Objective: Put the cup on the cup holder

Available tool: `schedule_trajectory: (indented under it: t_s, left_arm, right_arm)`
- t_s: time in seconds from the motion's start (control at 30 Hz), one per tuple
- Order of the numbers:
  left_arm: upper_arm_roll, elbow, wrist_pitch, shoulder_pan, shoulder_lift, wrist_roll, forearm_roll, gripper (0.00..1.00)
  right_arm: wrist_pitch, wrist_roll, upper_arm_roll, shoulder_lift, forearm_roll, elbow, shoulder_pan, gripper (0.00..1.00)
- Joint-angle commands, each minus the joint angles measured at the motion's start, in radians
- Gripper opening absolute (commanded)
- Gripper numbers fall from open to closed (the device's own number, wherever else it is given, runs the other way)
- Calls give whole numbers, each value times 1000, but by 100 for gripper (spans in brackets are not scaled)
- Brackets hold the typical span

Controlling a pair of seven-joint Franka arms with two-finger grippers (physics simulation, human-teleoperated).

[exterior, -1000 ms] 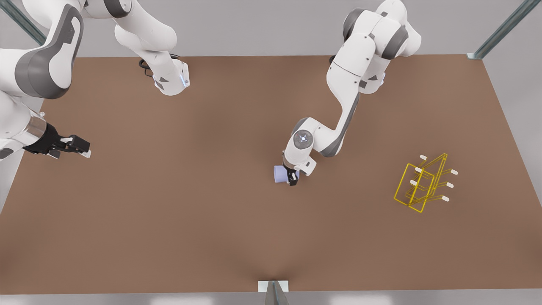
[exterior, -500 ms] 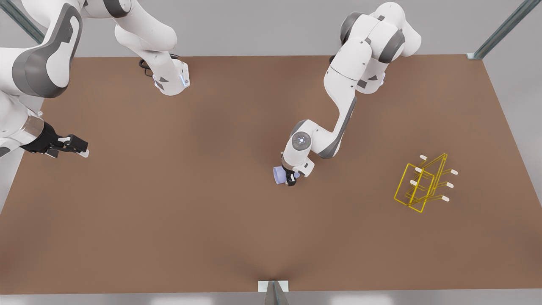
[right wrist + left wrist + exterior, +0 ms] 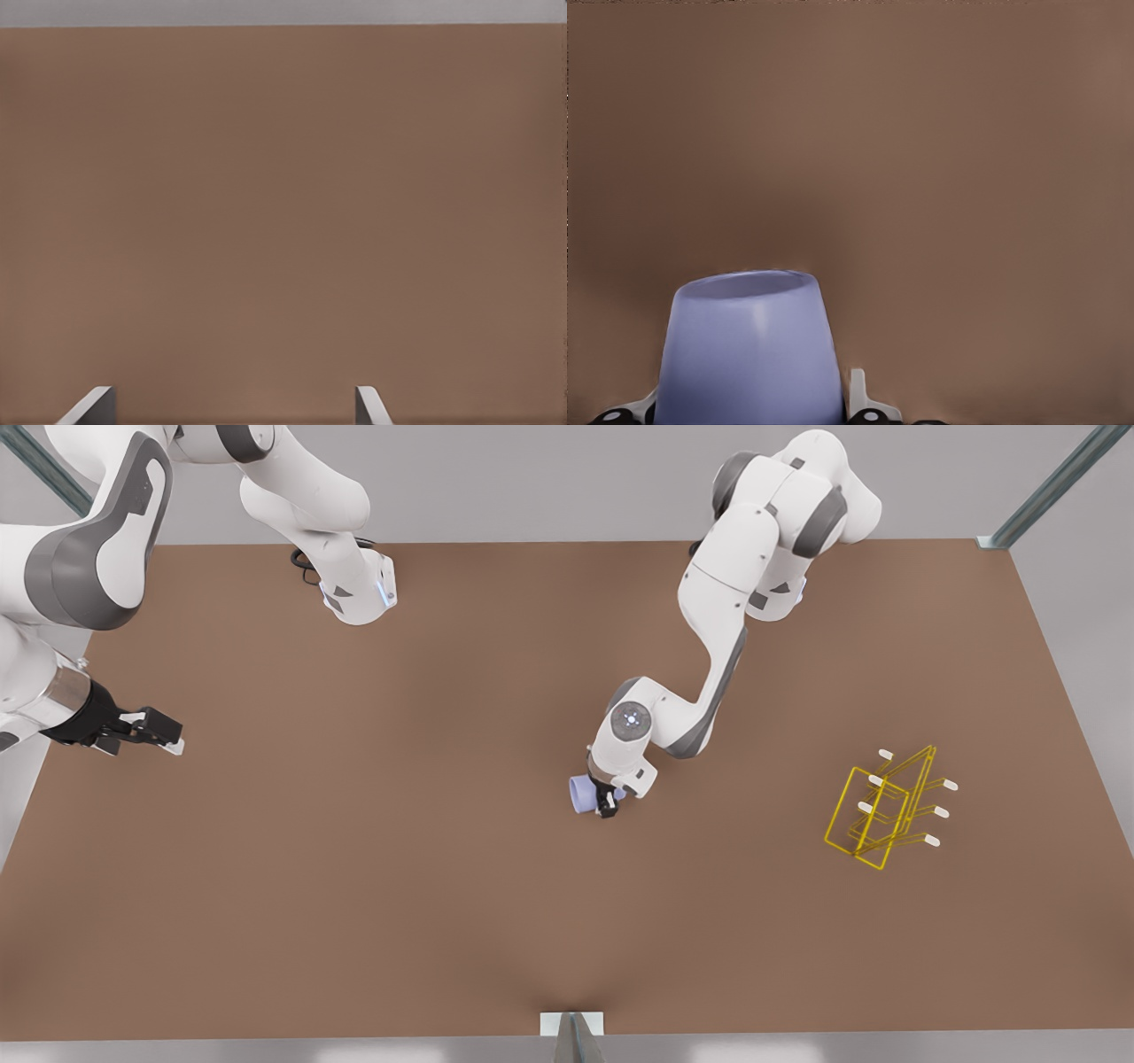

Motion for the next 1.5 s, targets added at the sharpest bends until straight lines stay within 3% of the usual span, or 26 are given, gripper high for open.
schedule_trajectory:
  t_s: [0.0, 0.13, 0.3, 0.5, 0.7, 0.8, 0.9, 1.47]
  left_arm:
    - [16, 49, -201, 1, -22, 39, 41, 82]
    - [53, 211, -623, 1, -32, 29, 370, 82]
    - [65, 219, -1025, -1, -78, 45, 844, 81]
    - [63, 211, -1304, -47, -75, 49, 1137, 78]
    - [126, 150, -1335, -59, -92, 25, 1327, 78]
    - [246, 112, -1221, -51, -37, 31, 1416, 78]
    - [292, 90, -1137, -22, -29, 61, 1480, 78]
    - [297, -46, -1089, 56, 24, 65, 1597, 78]
  right_arm:
    - [2, 3, 2, -1, -4, 2, 3, 100]
    - [26, 3, 2, 2, 10, 0, 4, 100]
    - [25, 3, 2, 1, 10, 0, 4, 100]
    - [25, 3, 2, 1, 9, 2, 3, 100]
    - [26, 3, 2, 1, 7, 2, 3, 100]
    - [26, 3, 2, 1, 7, 2, 1, 100]
    - [35, 3, 2, 1, 6, 2, 1, 100]
    - [34, 2, 0, -2, 1, 2, 0, 100]
